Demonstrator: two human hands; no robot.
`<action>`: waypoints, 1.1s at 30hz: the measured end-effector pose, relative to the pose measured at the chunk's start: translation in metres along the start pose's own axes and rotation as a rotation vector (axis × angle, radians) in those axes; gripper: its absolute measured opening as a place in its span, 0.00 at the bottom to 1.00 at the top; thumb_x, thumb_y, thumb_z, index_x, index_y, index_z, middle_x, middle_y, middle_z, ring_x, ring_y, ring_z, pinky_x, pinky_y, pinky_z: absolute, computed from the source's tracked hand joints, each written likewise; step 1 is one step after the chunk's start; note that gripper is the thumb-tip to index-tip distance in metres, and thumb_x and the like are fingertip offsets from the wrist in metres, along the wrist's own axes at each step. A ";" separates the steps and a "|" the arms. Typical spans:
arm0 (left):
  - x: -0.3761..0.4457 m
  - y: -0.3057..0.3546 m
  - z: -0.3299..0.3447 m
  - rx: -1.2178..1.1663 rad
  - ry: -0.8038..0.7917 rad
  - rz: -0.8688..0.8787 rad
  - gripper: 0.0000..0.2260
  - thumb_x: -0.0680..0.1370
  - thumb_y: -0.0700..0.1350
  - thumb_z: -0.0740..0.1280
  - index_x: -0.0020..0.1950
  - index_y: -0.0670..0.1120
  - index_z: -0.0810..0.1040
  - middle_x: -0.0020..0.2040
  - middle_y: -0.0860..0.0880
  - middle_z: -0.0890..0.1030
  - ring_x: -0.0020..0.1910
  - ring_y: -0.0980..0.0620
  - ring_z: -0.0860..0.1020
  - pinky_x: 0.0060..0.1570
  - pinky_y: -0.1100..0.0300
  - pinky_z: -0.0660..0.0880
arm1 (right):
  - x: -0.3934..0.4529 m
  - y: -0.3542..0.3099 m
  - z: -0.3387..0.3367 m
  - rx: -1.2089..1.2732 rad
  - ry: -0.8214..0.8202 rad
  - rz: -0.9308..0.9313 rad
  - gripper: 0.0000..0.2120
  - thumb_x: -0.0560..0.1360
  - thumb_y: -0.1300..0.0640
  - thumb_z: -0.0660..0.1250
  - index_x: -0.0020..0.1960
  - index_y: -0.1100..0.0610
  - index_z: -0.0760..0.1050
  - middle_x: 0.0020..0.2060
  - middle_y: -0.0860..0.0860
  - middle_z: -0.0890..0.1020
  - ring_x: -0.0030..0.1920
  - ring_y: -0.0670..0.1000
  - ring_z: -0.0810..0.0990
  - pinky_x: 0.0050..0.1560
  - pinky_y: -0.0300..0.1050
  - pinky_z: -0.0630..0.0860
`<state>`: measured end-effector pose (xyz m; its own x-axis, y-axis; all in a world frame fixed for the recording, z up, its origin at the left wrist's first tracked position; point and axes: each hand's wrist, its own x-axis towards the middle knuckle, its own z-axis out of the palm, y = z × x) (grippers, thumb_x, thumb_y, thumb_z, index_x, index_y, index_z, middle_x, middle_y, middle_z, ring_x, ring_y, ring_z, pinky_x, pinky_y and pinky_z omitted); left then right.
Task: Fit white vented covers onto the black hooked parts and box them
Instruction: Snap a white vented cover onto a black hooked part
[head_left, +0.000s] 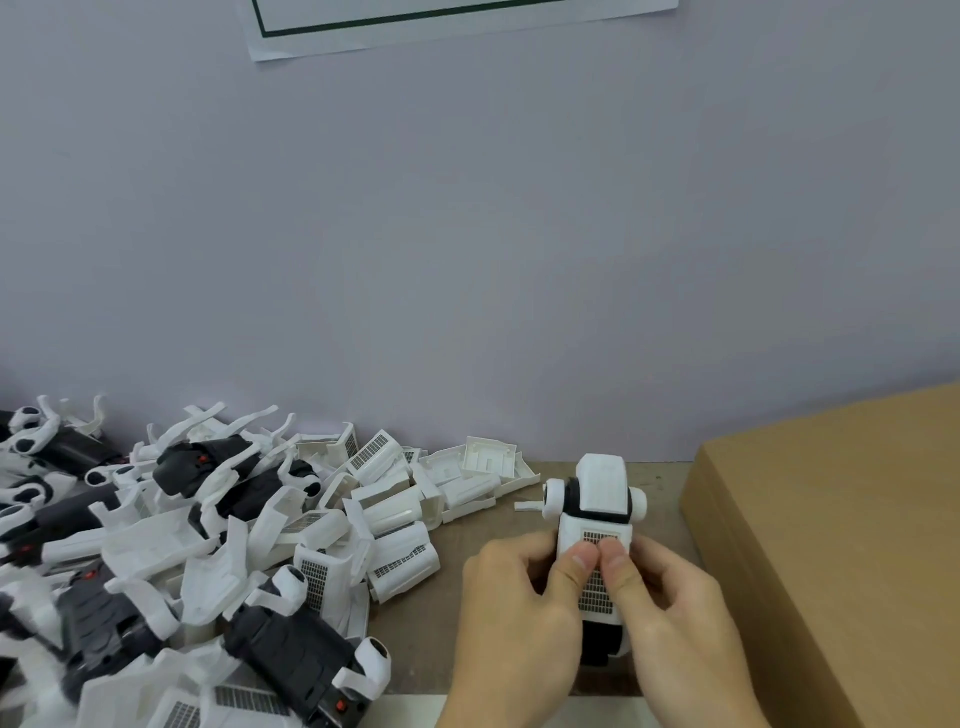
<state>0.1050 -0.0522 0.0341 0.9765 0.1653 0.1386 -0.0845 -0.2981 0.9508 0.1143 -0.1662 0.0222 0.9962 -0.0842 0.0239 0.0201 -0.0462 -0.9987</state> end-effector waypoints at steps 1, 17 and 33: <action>0.000 0.000 0.001 0.002 0.003 0.010 0.09 0.80 0.45 0.68 0.44 0.51 0.88 0.37 0.54 0.86 0.41 0.55 0.84 0.38 0.67 0.76 | 0.000 0.000 -0.001 -0.014 0.011 -0.009 0.07 0.79 0.52 0.66 0.46 0.46 0.83 0.38 0.44 0.87 0.43 0.43 0.84 0.41 0.38 0.73; 0.002 -0.004 -0.006 -0.244 -0.140 -0.085 0.09 0.81 0.40 0.67 0.53 0.51 0.85 0.45 0.52 0.88 0.48 0.54 0.86 0.55 0.59 0.79 | 0.004 0.003 -0.001 0.126 -0.056 -0.014 0.11 0.80 0.54 0.63 0.46 0.45 0.83 0.40 0.41 0.87 0.42 0.37 0.83 0.37 0.30 0.75; 0.003 0.000 0.002 -0.330 -0.015 -0.090 0.19 0.75 0.69 0.65 0.37 0.57 0.84 0.39 0.51 0.85 0.40 0.52 0.82 0.48 0.53 0.81 | -0.002 0.017 0.012 -0.345 0.062 -0.349 0.26 0.72 0.52 0.73 0.68 0.45 0.72 0.57 0.36 0.73 0.55 0.33 0.74 0.51 0.23 0.69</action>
<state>0.1085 -0.0539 0.0340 0.9856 0.1622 0.0478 -0.0547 0.0382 0.9978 0.1137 -0.1545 0.0042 0.9278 -0.0633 0.3676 0.3120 -0.4084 -0.8578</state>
